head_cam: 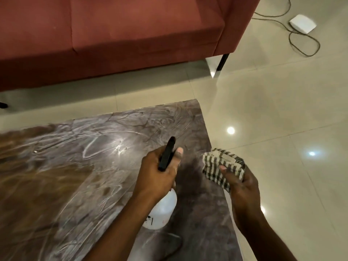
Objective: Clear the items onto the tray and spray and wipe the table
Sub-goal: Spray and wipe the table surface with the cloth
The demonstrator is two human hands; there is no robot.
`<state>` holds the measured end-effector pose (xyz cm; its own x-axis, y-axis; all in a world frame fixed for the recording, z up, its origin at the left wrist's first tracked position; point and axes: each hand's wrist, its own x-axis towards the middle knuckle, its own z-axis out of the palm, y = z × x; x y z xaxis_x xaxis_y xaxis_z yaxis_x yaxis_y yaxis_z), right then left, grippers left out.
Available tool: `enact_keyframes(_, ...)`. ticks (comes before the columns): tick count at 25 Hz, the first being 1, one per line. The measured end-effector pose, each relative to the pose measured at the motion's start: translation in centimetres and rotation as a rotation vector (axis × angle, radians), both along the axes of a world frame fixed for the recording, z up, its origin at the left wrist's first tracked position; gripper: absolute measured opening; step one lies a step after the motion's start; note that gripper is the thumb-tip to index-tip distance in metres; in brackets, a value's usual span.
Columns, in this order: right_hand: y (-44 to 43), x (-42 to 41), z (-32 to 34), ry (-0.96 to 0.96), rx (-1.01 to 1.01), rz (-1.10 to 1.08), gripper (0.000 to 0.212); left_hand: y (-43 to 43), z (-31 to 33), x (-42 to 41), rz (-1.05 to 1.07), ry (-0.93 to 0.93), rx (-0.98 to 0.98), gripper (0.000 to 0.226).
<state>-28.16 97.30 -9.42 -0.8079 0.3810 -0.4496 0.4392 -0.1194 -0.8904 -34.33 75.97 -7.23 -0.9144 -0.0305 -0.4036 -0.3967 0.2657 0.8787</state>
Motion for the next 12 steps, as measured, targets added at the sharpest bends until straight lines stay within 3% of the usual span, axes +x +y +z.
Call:
enact_keyframes(5, 2.0, -3.6, -3.4, 0.144, 0.134, 0.027, 0.034, 1.8, -3.1, -2.4, 0.046, -0.020, -0.030, 0.053)
enact_keyframes(12, 2.9, -10.6, -4.7, 0.196, 0.323, 0.016, 0.034, 2.0, -3.4, -3.7, 0.018, -0.066, 0.073, 0.032)
